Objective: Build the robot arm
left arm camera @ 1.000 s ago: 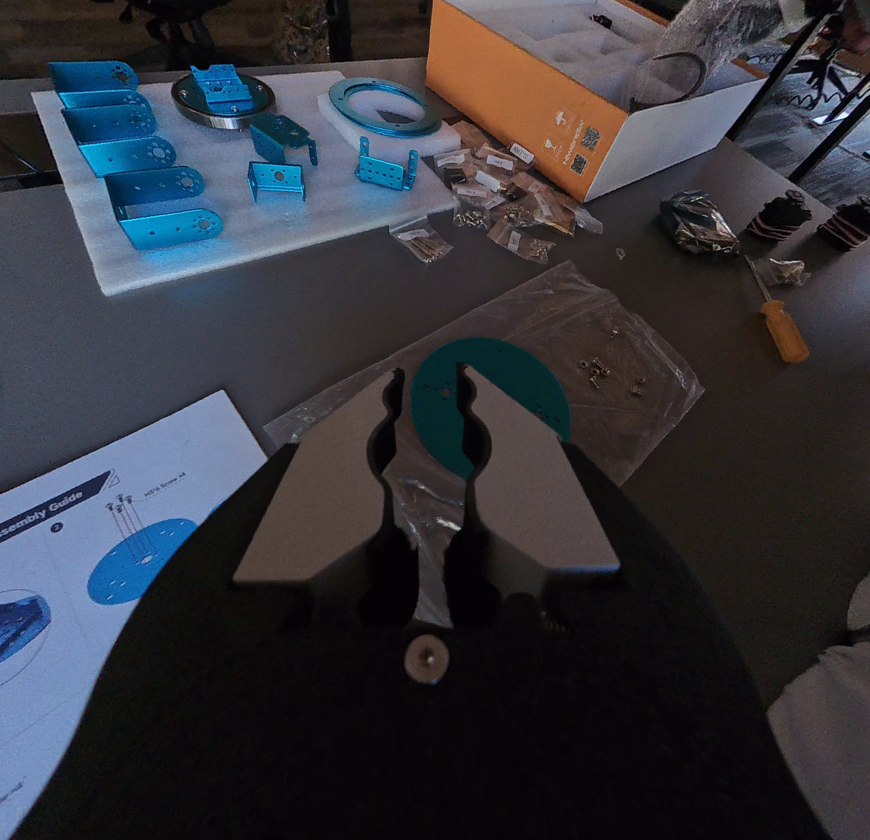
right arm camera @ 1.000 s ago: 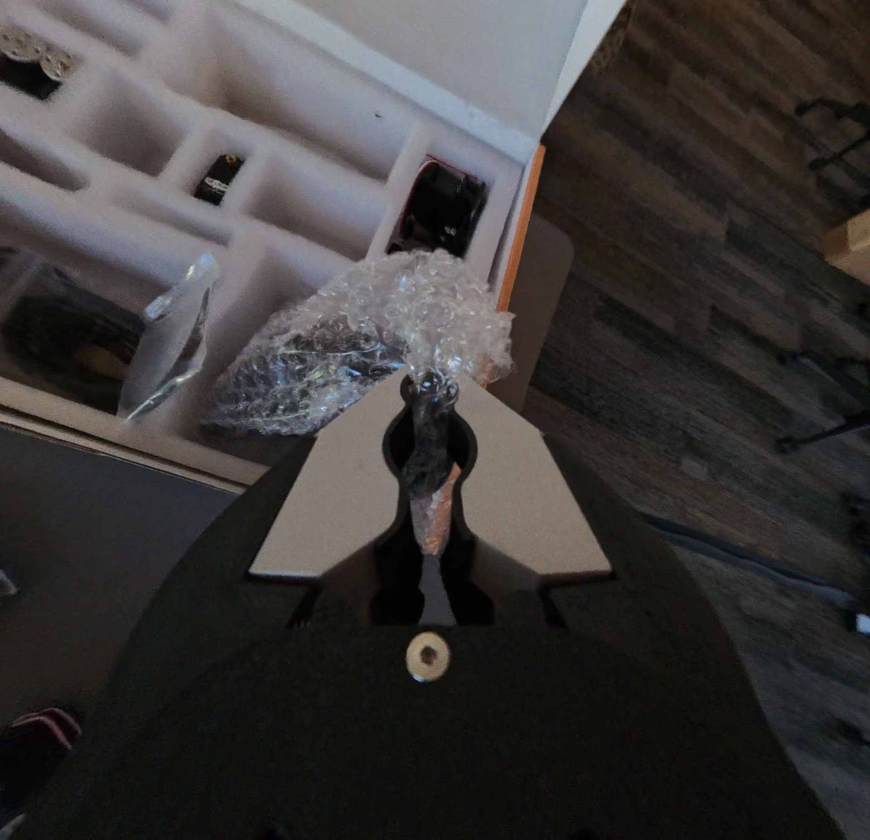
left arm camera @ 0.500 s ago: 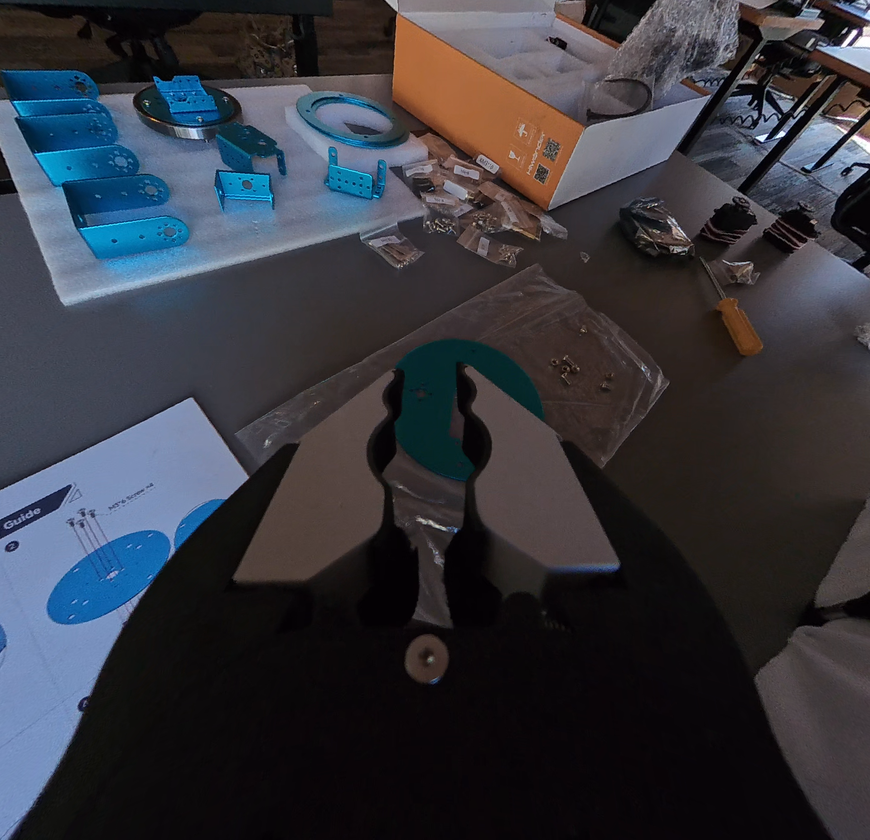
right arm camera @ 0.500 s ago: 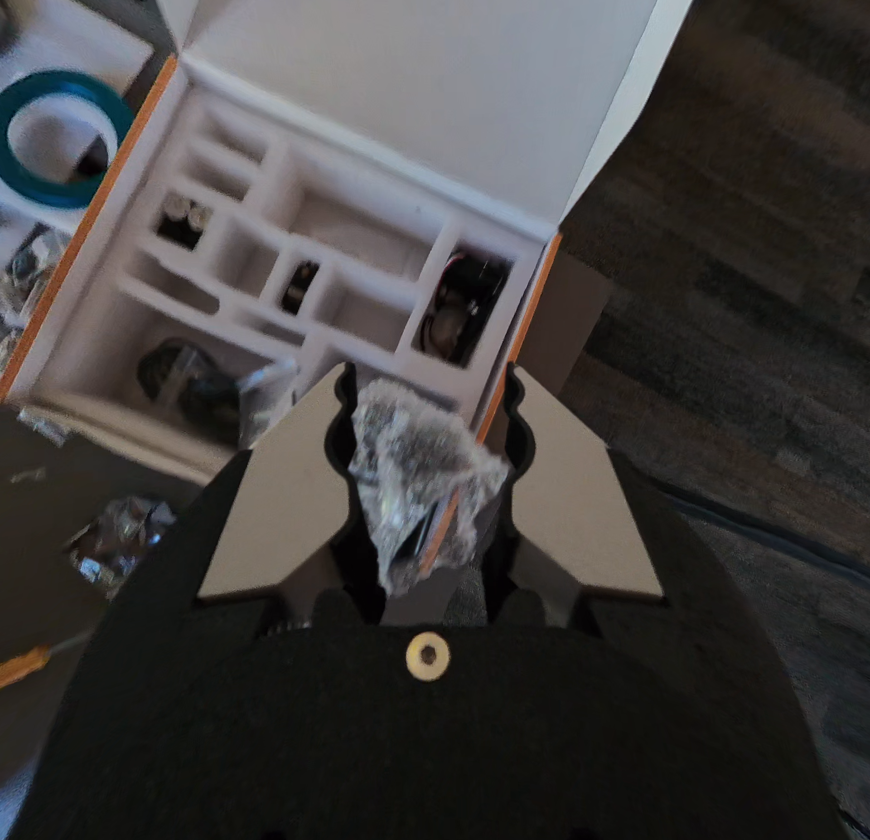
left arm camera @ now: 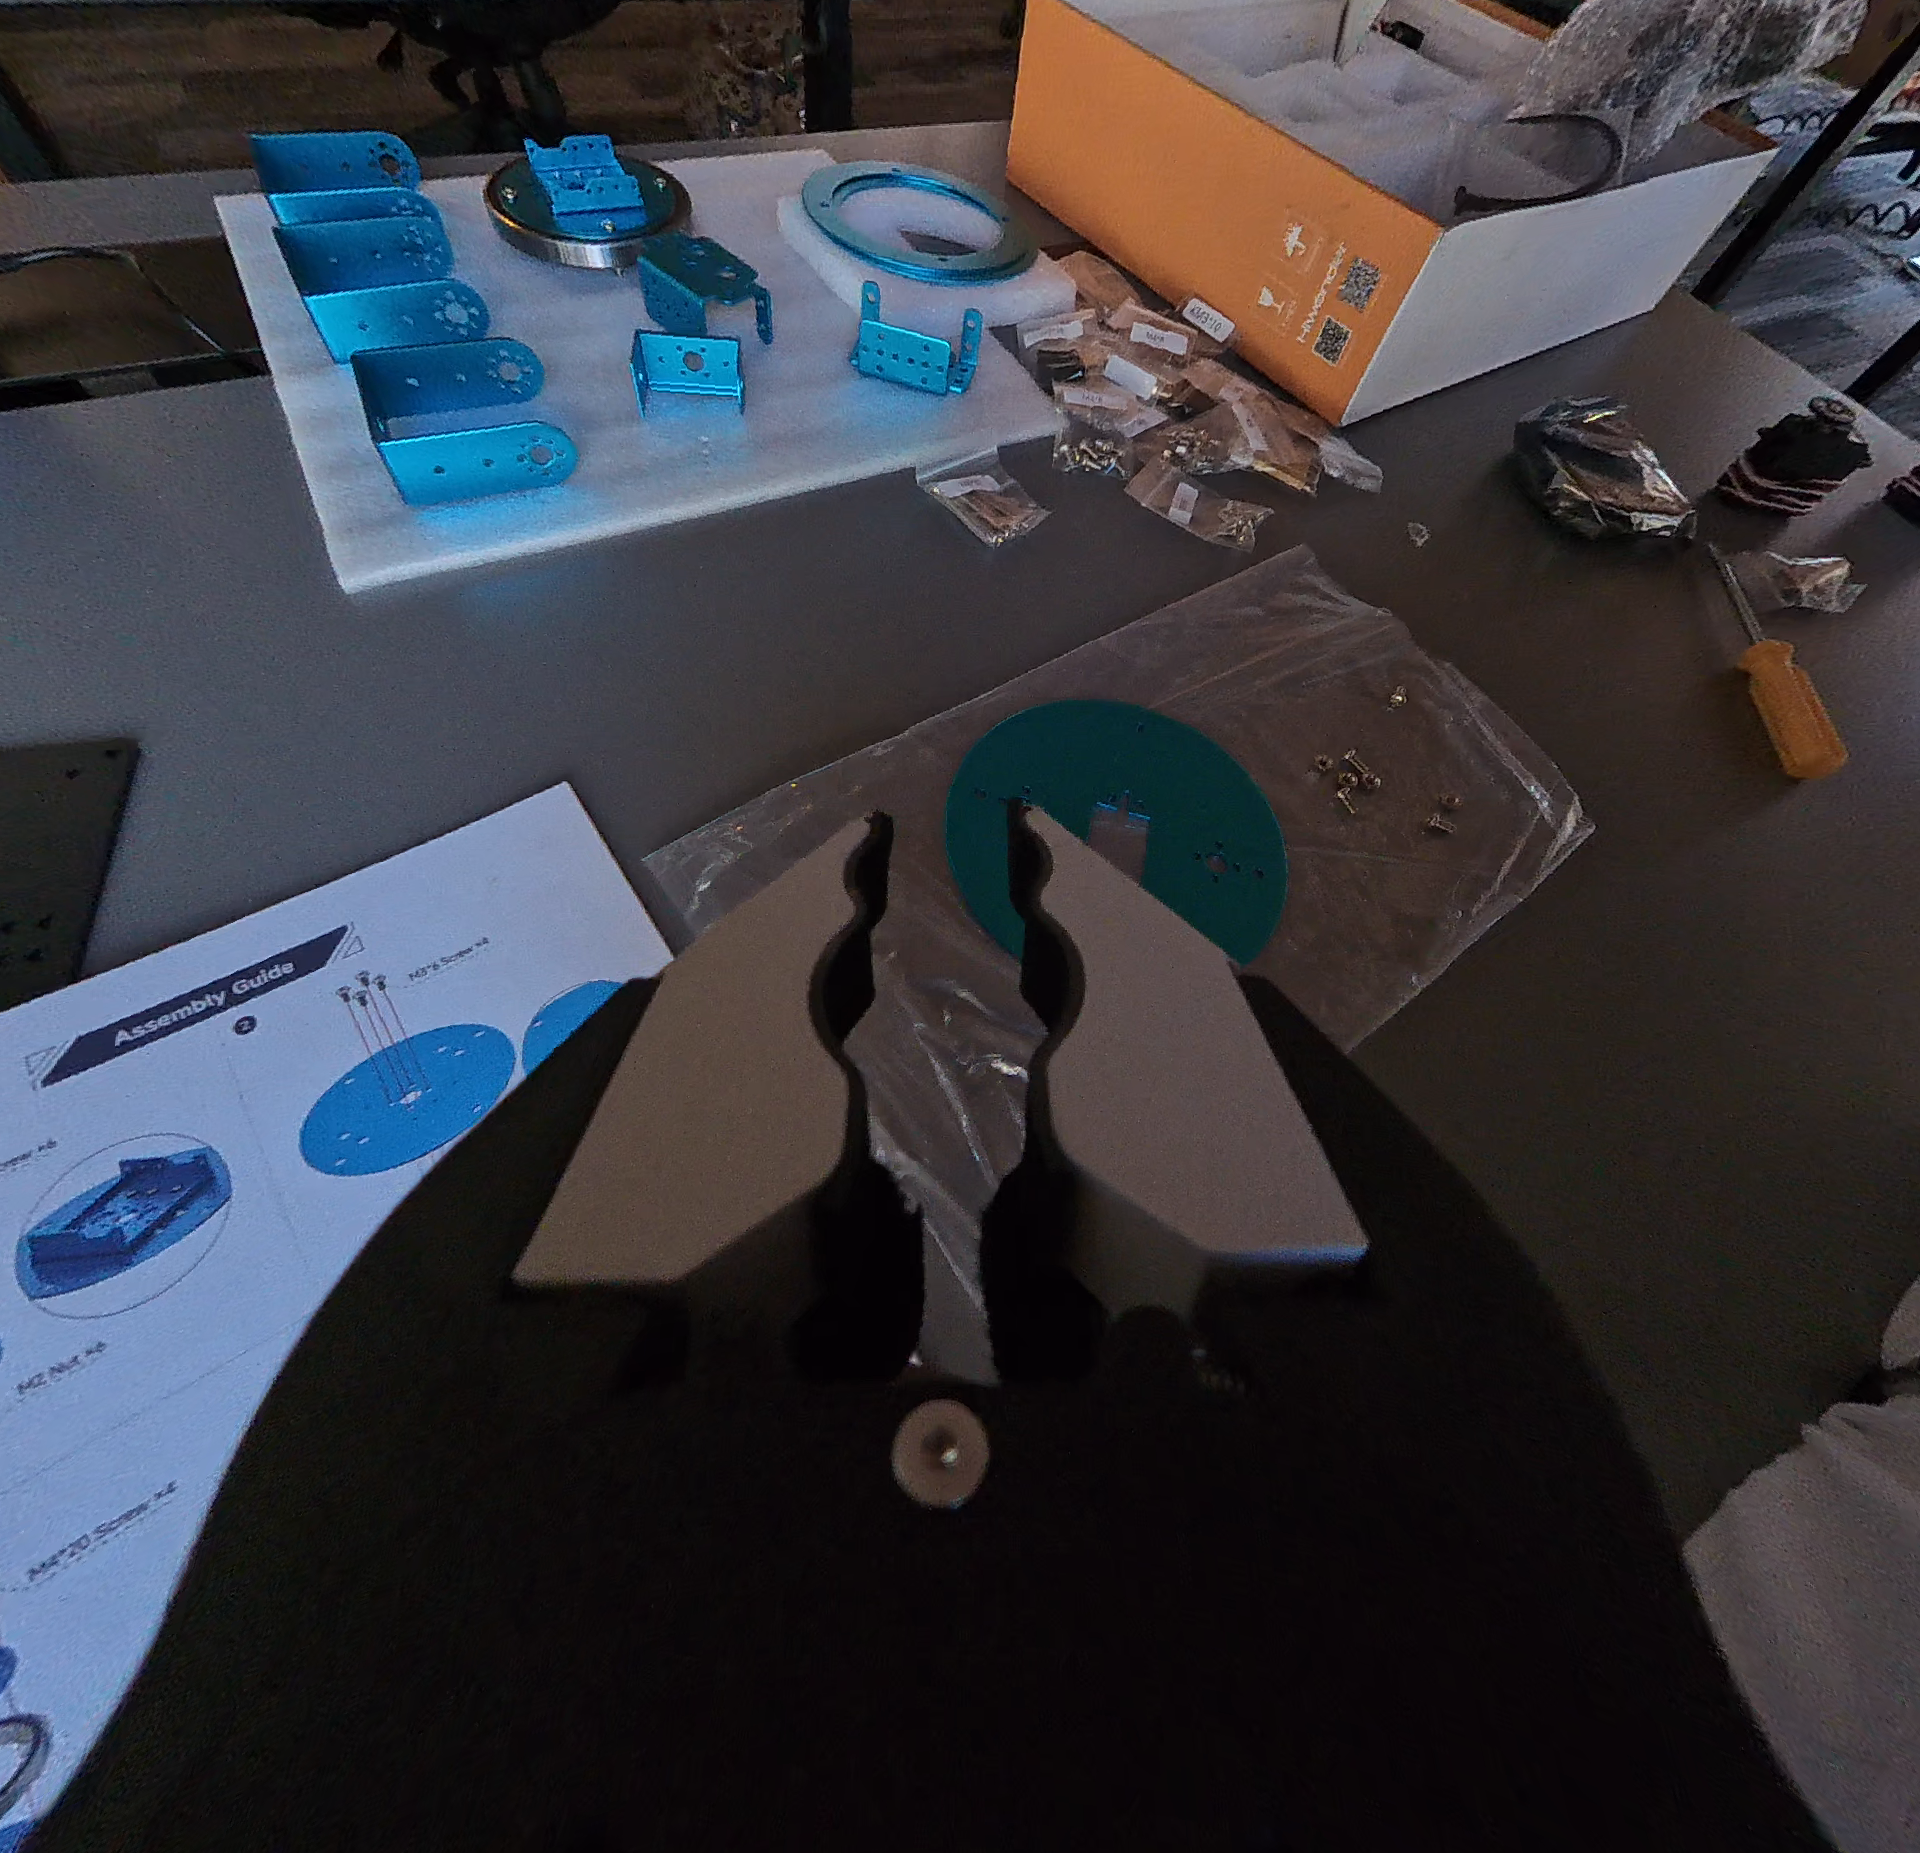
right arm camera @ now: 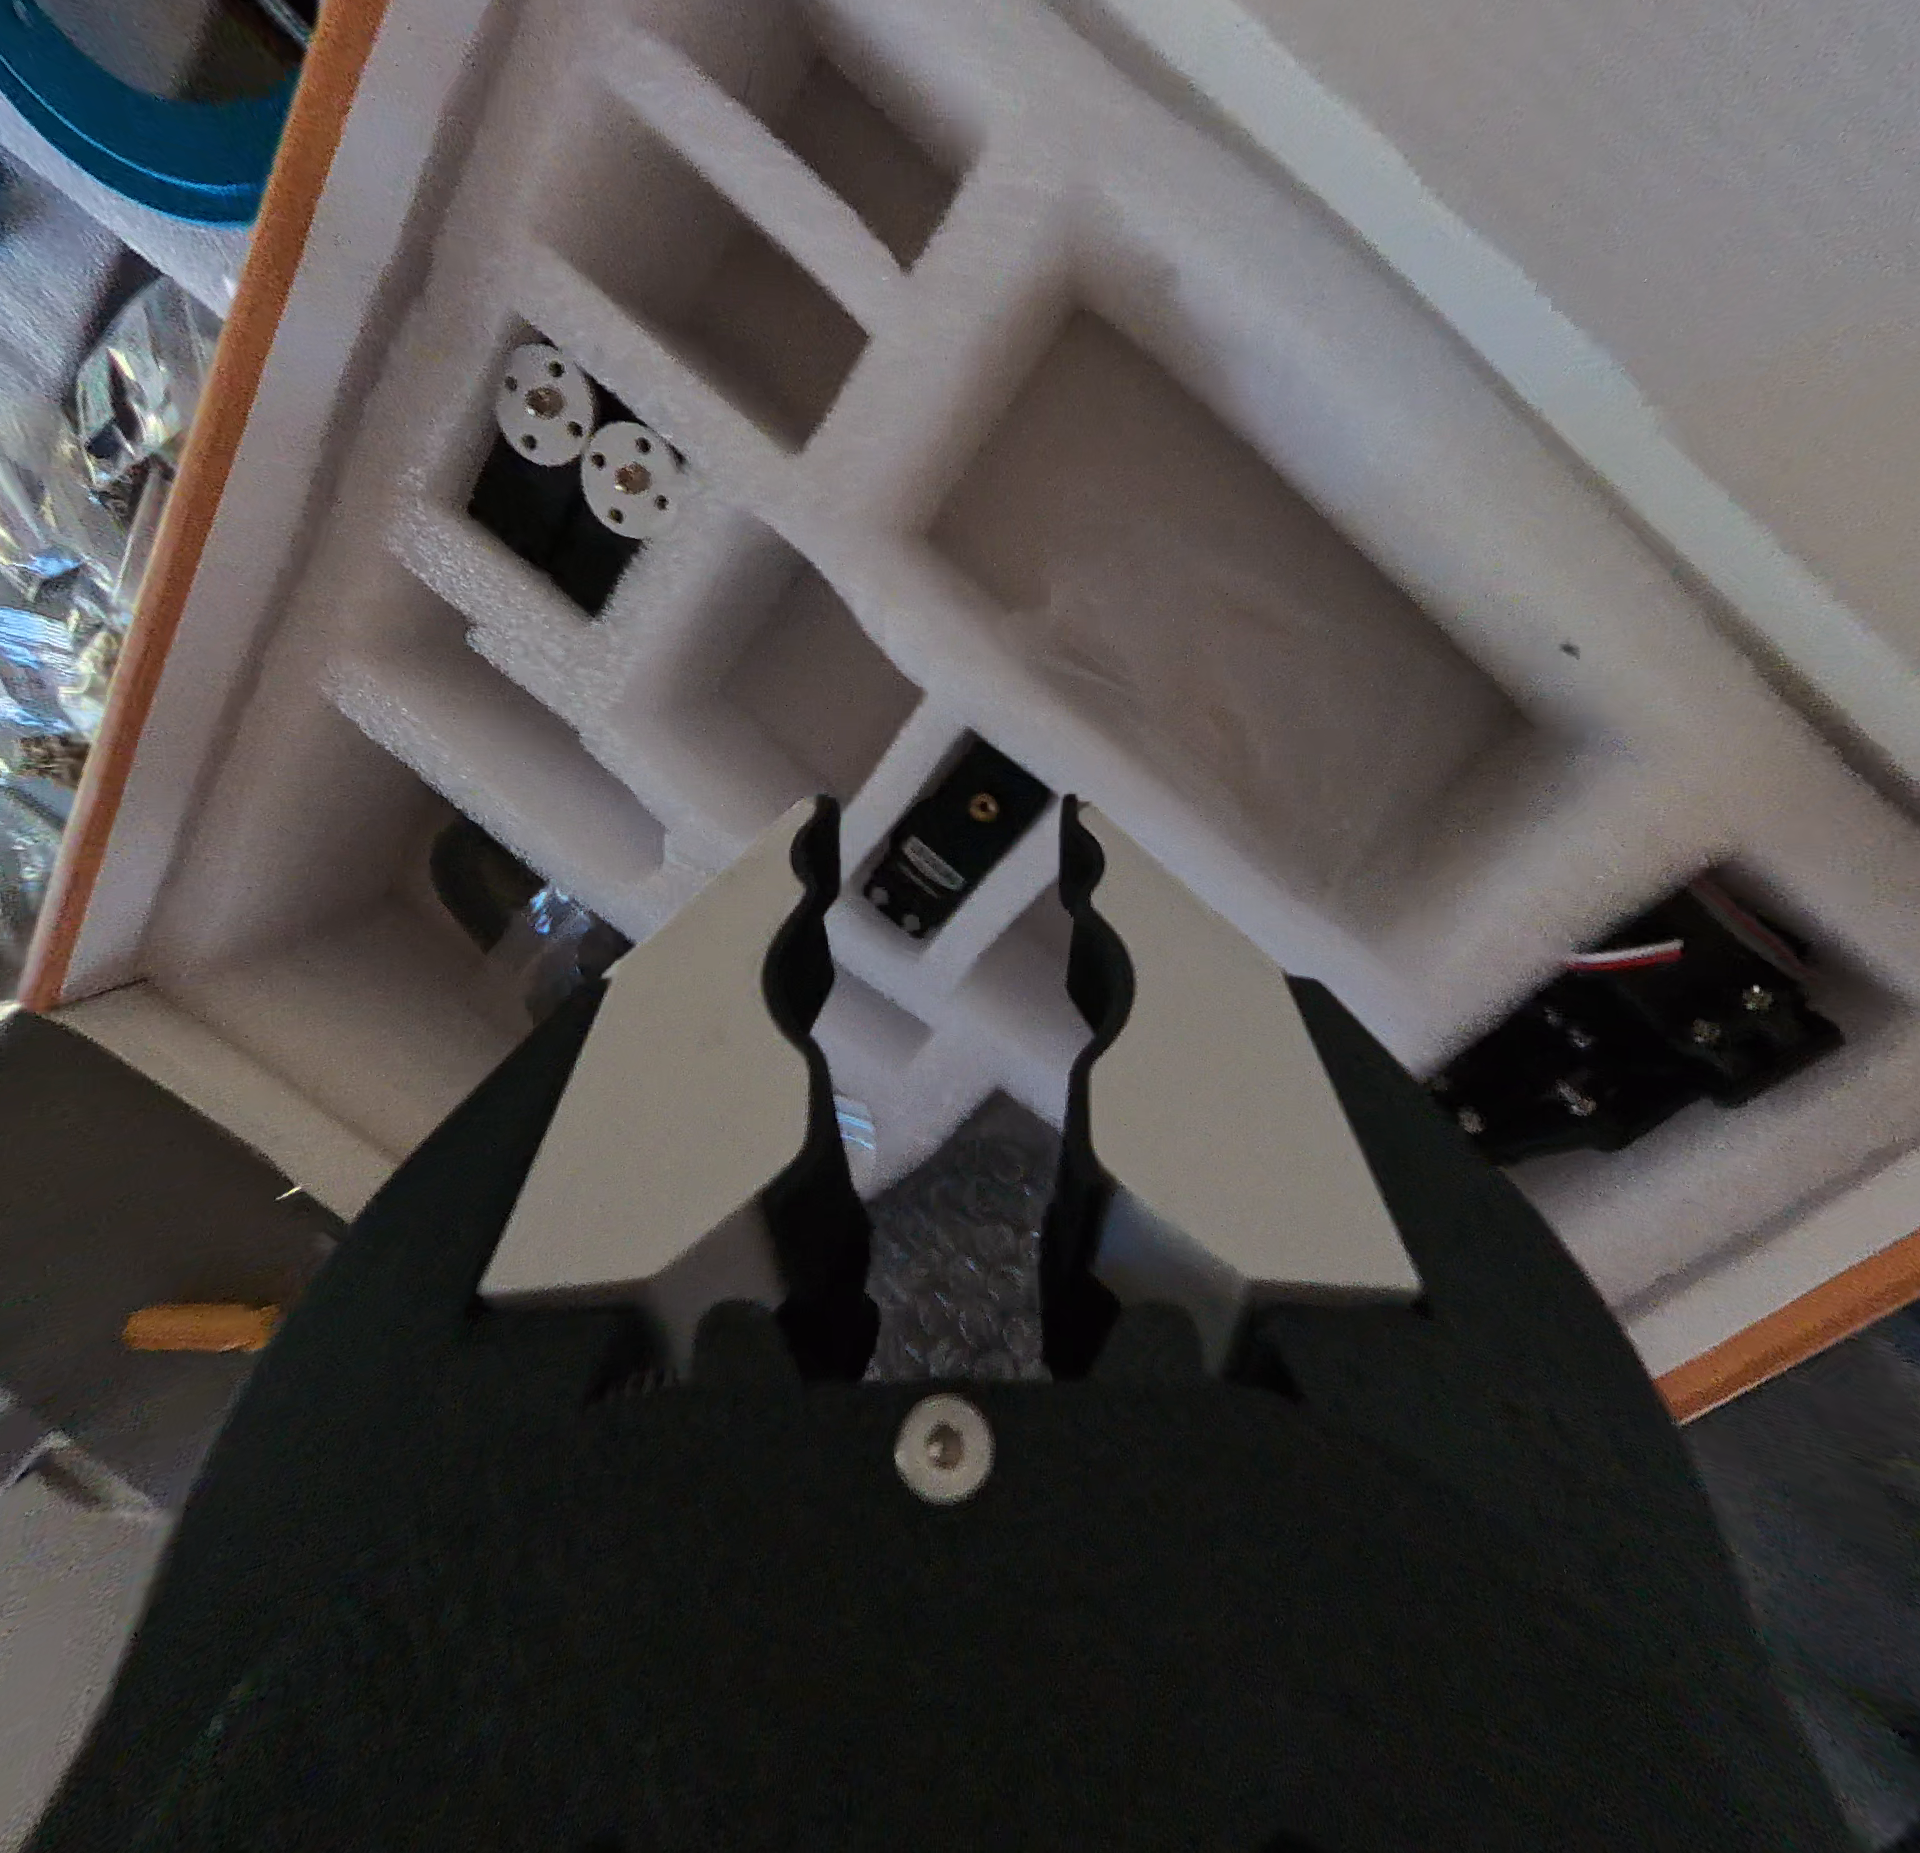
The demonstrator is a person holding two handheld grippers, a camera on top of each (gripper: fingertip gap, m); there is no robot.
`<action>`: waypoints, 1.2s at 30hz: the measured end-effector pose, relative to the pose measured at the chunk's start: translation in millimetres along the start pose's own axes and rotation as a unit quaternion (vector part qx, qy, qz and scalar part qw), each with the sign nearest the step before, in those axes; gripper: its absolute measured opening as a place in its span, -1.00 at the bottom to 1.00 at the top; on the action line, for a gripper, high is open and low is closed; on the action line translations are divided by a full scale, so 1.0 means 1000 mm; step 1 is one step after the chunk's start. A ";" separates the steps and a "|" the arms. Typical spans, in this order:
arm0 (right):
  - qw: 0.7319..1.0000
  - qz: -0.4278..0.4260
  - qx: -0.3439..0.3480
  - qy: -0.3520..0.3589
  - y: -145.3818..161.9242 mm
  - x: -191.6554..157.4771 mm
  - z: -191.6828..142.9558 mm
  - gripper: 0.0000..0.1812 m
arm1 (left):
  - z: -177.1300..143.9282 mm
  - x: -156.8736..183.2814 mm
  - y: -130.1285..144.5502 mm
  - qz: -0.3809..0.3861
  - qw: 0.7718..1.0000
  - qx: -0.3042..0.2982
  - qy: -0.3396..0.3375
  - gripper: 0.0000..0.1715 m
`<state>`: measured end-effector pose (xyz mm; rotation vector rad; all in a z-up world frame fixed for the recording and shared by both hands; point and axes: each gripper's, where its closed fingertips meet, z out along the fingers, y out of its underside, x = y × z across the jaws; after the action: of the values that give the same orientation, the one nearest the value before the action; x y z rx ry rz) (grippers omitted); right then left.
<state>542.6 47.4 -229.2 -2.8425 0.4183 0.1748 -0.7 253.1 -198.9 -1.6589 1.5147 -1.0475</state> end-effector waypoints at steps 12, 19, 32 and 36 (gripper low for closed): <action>0.999 0.040 0.003 0.010 0.012 0.002 0.007 -0.78 | 0.015 0.014 -0.006 0.032 0.999 -0.009 0.019 -0.74; 0.992 0.121 0.009 0.028 0.009 0.004 0.015 -0.85 | 0.010 0.012 -0.007 0.020 1.000 -0.003 0.018 -0.75; 0.982 0.165 -0.048 0.080 0.014 0.005 0.015 -0.80 | 0.004 0.024 -0.012 0.033 0.998 0.013 0.047 -0.75; 0.974 0.171 -0.075 0.129 0.015 0.007 0.018 -0.79 | 0.006 0.032 -0.009 0.038 0.996 0.017 0.074 -0.75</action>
<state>543.0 37.0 -250.6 -2.9258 0.9891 -0.1065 9.8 222.2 -189.5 -1.5163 1.6316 -1.1719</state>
